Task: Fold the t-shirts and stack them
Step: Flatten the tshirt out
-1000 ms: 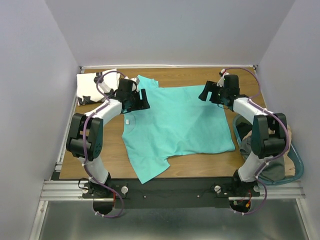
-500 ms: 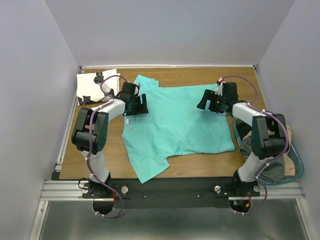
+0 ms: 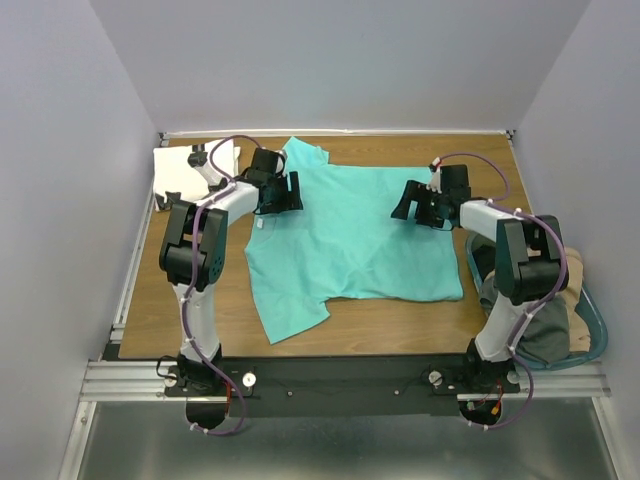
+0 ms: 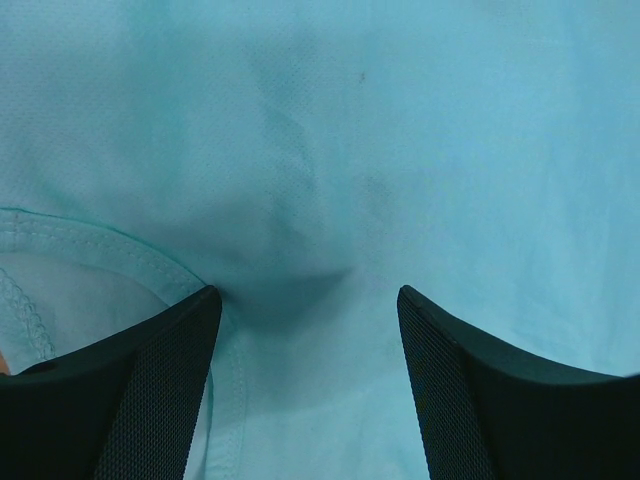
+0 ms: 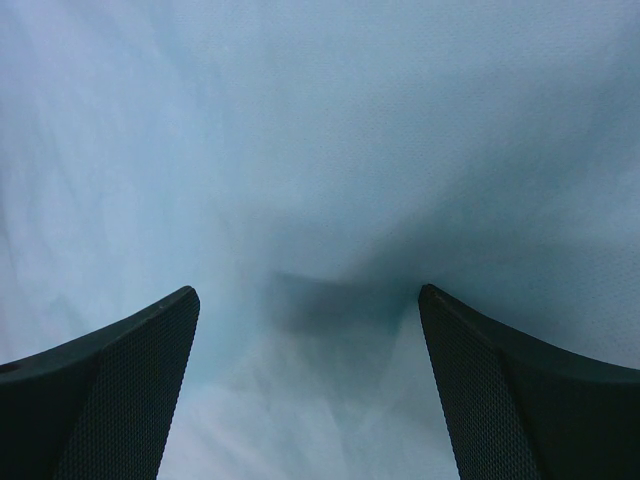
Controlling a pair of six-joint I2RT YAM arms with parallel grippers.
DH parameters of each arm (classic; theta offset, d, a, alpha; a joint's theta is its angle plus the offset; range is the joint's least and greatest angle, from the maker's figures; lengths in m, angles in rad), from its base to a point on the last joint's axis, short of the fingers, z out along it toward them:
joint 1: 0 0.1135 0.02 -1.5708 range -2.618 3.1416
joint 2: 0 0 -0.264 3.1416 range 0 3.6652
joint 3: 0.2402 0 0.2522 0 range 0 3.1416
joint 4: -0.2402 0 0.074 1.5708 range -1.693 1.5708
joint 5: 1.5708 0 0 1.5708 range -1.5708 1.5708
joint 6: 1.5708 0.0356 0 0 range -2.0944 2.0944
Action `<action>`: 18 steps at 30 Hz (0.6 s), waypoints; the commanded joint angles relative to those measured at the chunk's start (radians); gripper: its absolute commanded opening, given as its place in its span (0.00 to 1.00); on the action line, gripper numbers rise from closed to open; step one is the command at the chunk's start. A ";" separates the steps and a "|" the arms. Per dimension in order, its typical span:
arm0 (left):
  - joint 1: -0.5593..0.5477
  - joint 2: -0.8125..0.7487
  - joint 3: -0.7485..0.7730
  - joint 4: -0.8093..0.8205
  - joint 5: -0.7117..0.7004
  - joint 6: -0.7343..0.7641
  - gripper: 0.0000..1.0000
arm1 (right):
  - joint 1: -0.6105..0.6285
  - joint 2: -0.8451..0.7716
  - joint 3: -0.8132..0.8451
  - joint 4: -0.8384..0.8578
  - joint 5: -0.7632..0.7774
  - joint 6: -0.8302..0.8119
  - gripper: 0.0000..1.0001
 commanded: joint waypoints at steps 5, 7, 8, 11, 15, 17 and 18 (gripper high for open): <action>0.025 0.159 0.155 -0.159 -0.013 0.035 0.79 | 0.005 0.115 0.068 -0.126 -0.003 0.024 0.97; 0.036 0.173 0.175 -0.167 -0.007 0.037 0.79 | 0.003 0.131 0.100 -0.142 0.000 0.026 0.97; 0.040 0.184 0.191 -0.167 0.001 0.037 0.79 | 0.003 0.144 0.109 -0.149 0.000 0.030 0.97; 0.050 0.208 0.239 -0.184 0.007 0.037 0.79 | 0.005 0.174 0.154 -0.170 0.003 0.032 0.97; 0.059 0.248 0.311 -0.205 0.024 0.044 0.79 | 0.005 0.206 0.217 -0.196 0.000 0.038 0.97; 0.062 0.271 0.351 -0.239 0.023 0.038 0.80 | 0.005 0.224 0.252 -0.211 0.002 0.039 0.97; 0.062 0.273 0.354 -0.242 0.024 0.041 0.80 | 0.003 0.230 0.263 -0.216 0.002 0.039 0.97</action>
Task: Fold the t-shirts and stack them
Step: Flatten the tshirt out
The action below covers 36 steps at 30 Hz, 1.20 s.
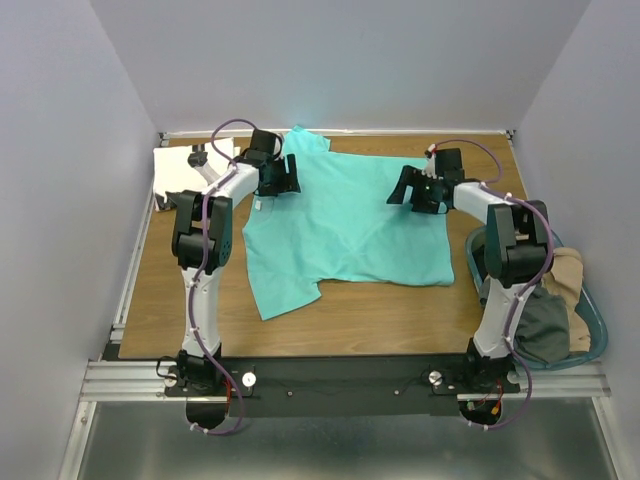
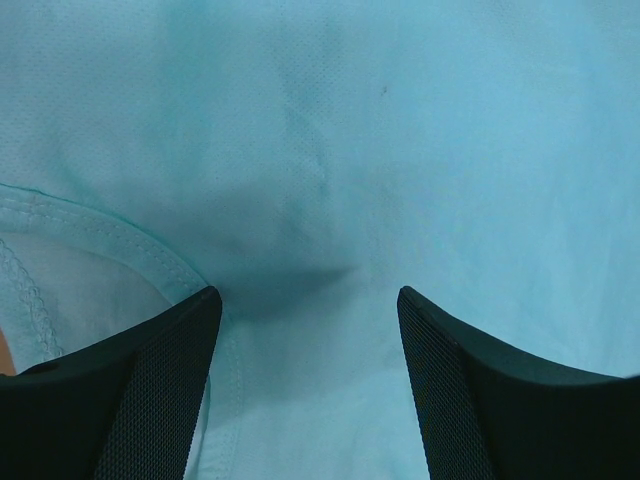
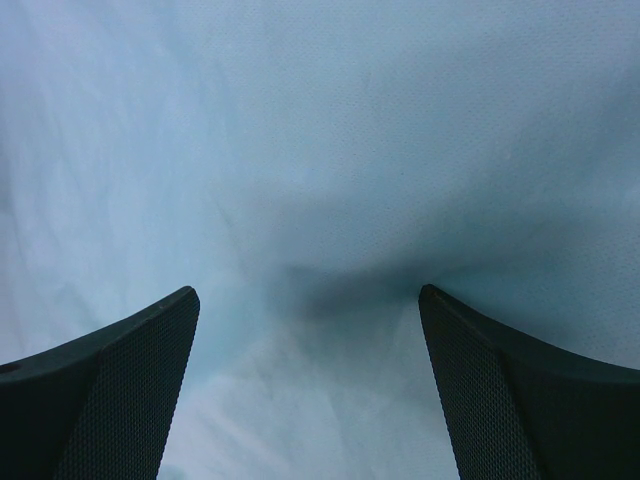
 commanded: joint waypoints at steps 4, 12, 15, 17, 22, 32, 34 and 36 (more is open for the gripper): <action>0.009 0.060 0.020 -0.103 0.014 0.030 0.80 | 0.003 0.105 0.079 -0.139 0.003 0.009 0.97; 0.010 0.097 0.135 -0.146 0.017 0.030 0.80 | 0.005 0.140 0.151 -0.166 -0.013 0.004 0.97; 0.010 0.083 0.152 -0.151 0.008 0.028 0.80 | 0.003 0.142 0.177 -0.176 -0.027 -0.004 0.97; 0.009 0.052 0.146 -0.140 0.000 0.028 0.80 | 0.005 0.134 0.190 -0.182 -0.041 -0.007 0.97; 0.010 -0.038 0.117 -0.117 -0.049 0.028 0.80 | 0.003 0.059 0.199 -0.191 -0.050 -0.011 0.97; -0.004 -0.354 -0.231 -0.045 -0.118 -0.013 0.80 | 0.014 -0.142 0.035 -0.222 -0.023 -0.019 0.95; -0.011 -0.402 -0.300 -0.047 -0.150 -0.024 0.79 | 0.028 -0.195 -0.010 -0.229 -0.010 -0.033 0.95; -0.028 -0.478 -0.412 -0.053 -0.167 -0.039 0.79 | 0.038 -0.226 -0.074 -0.242 0.005 -0.045 0.95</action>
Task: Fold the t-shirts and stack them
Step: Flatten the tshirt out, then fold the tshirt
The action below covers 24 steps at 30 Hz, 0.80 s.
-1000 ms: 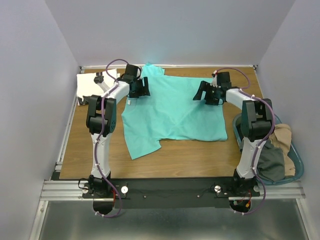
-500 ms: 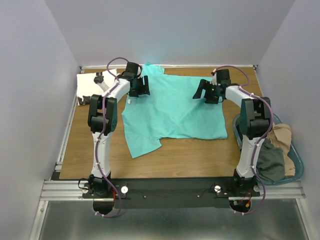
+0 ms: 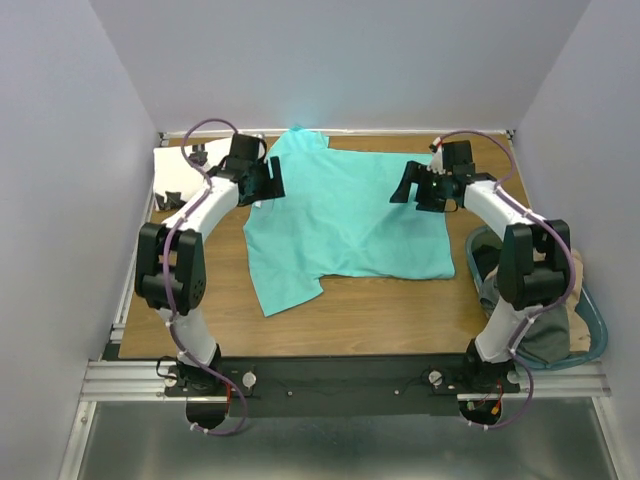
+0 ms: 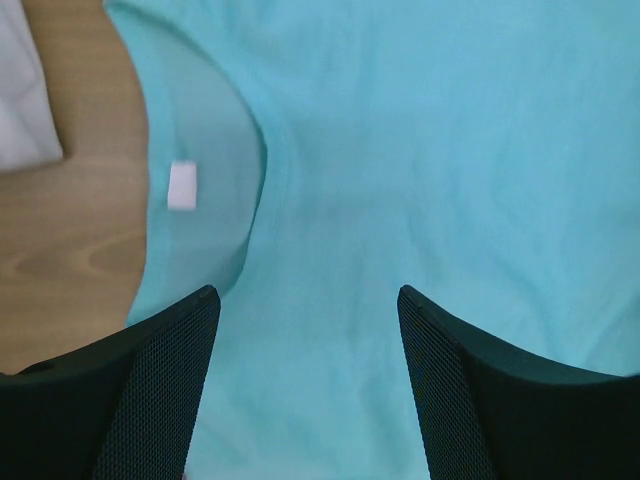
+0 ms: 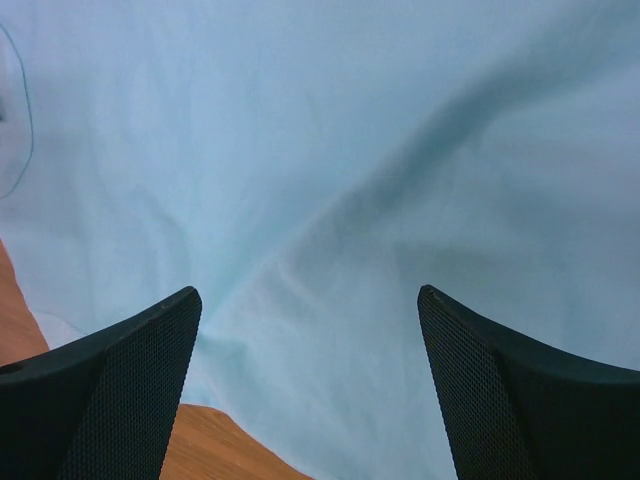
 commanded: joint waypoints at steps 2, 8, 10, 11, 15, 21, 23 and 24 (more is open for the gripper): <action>-0.042 -0.171 -0.253 -0.018 -0.074 -0.069 0.79 | 0.036 -0.098 -0.145 -0.059 0.034 -0.031 0.94; -0.099 -0.424 -0.543 -0.058 -0.128 -0.205 0.74 | 0.053 -0.208 -0.269 -0.059 0.049 -0.015 0.94; -0.121 -0.488 -0.600 -0.071 -0.128 -0.244 0.72 | 0.056 -0.225 -0.303 -0.060 0.048 -0.019 0.94; -0.127 -0.544 -0.646 -0.088 -0.129 -0.279 0.71 | 0.056 -0.236 -0.312 -0.060 0.048 -0.021 0.94; -0.167 -0.642 -0.727 -0.133 -0.131 -0.351 0.62 | 0.061 -0.262 -0.344 -0.060 0.052 -0.031 0.94; -0.205 -0.658 -0.796 -0.183 -0.113 -0.376 0.52 | 0.060 -0.270 -0.355 -0.062 0.046 -0.039 0.94; -0.229 -0.681 -0.809 -0.186 -0.102 -0.403 0.50 | 0.060 -0.276 -0.360 -0.062 0.048 -0.041 0.94; -0.236 -0.689 -0.818 -0.187 -0.093 -0.412 0.44 | 0.060 -0.279 -0.363 -0.062 0.049 -0.044 0.94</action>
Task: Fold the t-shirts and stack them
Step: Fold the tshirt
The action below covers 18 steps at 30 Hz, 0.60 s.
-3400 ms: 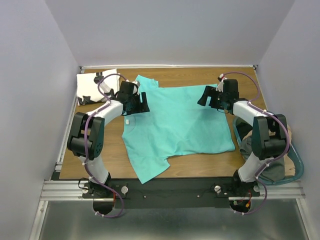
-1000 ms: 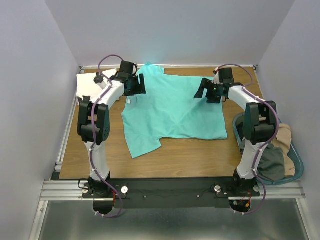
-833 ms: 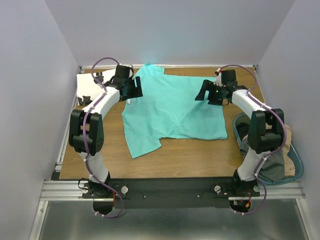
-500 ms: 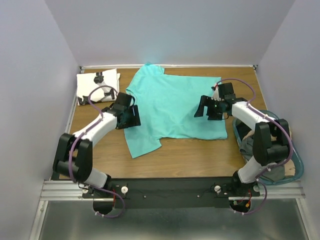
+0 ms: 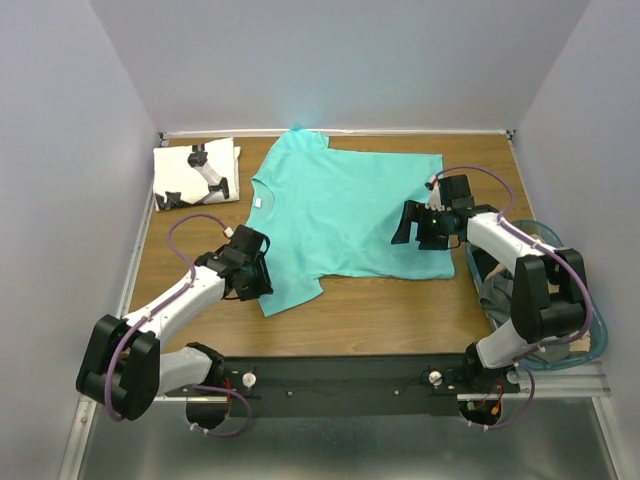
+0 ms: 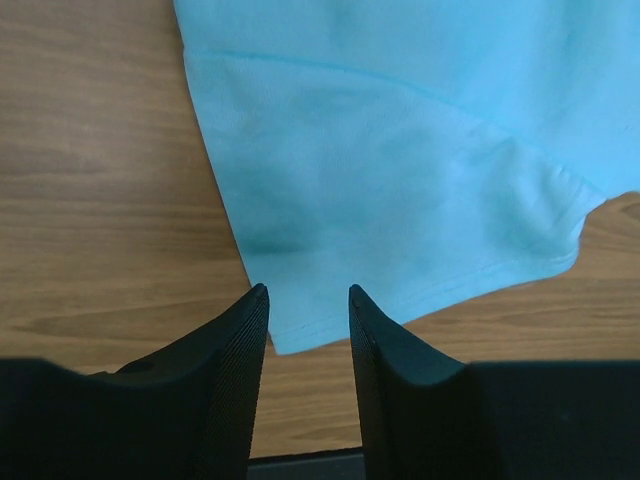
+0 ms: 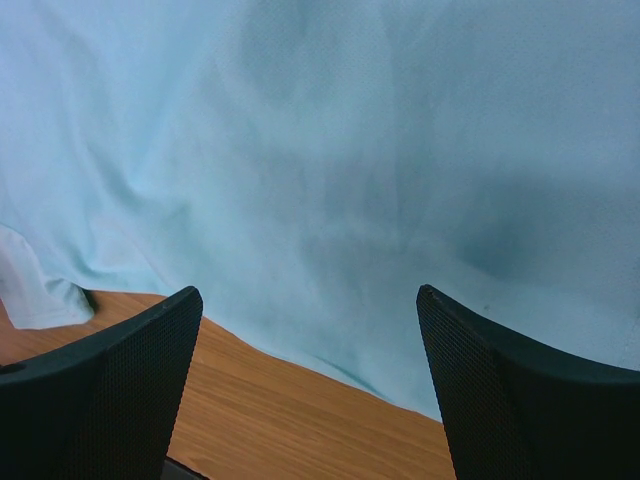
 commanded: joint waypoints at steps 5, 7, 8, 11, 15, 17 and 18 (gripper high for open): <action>-0.057 -0.040 -0.038 -0.044 0.010 -0.101 0.41 | 0.008 -0.042 -0.029 -0.014 0.018 -0.023 0.94; -0.080 -0.016 -0.029 -0.048 0.010 -0.107 0.41 | 0.007 -0.039 -0.029 -0.014 0.018 -0.023 0.94; -0.085 -0.001 -0.023 -0.055 0.010 -0.118 0.40 | 0.008 -0.039 -0.029 -0.014 0.018 -0.025 0.94; -0.095 0.033 -0.001 -0.067 -0.013 -0.130 0.39 | 0.008 -0.042 -0.029 -0.014 0.025 -0.029 0.94; -0.101 0.084 0.037 -0.085 -0.053 -0.130 0.42 | 0.008 -0.039 -0.037 -0.014 0.028 -0.037 0.94; -0.106 0.104 0.063 -0.127 -0.091 -0.139 0.42 | 0.008 -0.036 -0.041 -0.014 0.025 -0.041 0.94; -0.106 0.122 0.091 -0.151 -0.139 -0.159 0.43 | 0.007 -0.034 -0.044 -0.014 0.025 -0.043 0.94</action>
